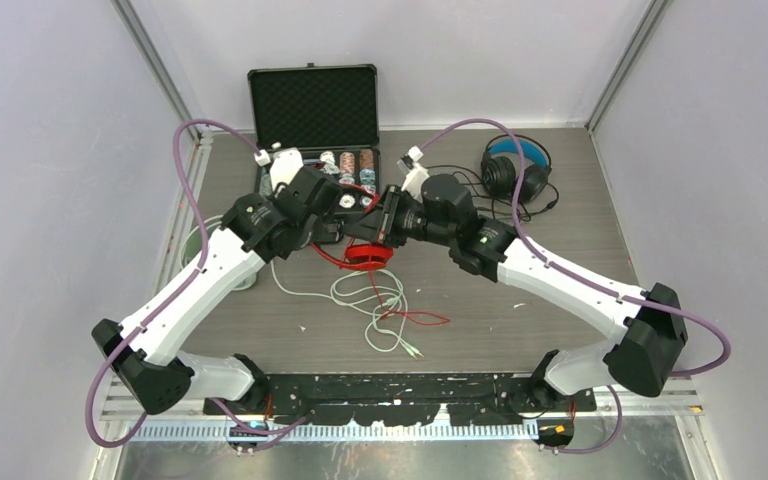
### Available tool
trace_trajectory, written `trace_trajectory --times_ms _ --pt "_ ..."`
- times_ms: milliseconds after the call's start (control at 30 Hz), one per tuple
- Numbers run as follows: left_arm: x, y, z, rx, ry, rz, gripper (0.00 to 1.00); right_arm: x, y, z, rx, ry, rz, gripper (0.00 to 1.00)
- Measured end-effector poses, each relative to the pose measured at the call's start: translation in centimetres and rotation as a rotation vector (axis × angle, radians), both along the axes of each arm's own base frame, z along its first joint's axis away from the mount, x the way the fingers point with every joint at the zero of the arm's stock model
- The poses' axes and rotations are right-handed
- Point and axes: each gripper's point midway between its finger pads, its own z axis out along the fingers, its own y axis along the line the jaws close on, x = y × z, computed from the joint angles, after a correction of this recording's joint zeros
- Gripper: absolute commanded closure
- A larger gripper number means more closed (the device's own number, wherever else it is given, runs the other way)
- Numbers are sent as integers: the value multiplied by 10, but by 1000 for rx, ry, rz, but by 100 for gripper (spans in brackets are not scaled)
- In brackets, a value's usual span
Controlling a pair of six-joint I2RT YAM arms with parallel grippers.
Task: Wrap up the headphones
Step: Wrap the headphones cable around the headphones.
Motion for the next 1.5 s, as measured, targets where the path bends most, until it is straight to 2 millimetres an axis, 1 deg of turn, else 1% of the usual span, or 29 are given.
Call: trace_trajectory --times_ms 67,167,367,633,767,900,1000,1067,1133,1267,1400,1500 --pt "1 -2 4 -31 -7 24 100 -8 5 3 1 -20 17 89" --pt "-3 -2 3 -53 5 50 100 -16 8 10 9 -56 31 89" --pt "-7 0 4 -78 18 88 100 -20 10 12 -10 -114 28 89" --pt "-12 4 6 -77 34 109 100 -33 19 12 -39 -194 42 88" --pt "-11 4 6 -82 32 121 100 -30 18 14 -58 -211 20 88" --pt "-8 4 7 -84 20 141 100 -24 16 25 -62 -228 -14 94" --pt "-1 -1 13 -120 -4 167 100 -20 13 29 -76 -231 -45 94" --pt "0 -3 15 -134 -10 179 100 -18 12 30 -79 -232 -55 92" --pt "1 -3 15 -142 -10 190 100 -18 12 30 -80 -227 -54 89" --pt "1 -4 13 -155 -7 212 100 -22 14 27 -67 -211 -42 87" --pt "7 -3 16 -177 -29 257 100 -39 21 13 -66 -178 22 87" --pt "9 -4 18 -196 -40 277 100 -46 22 6 -73 -168 47 88"
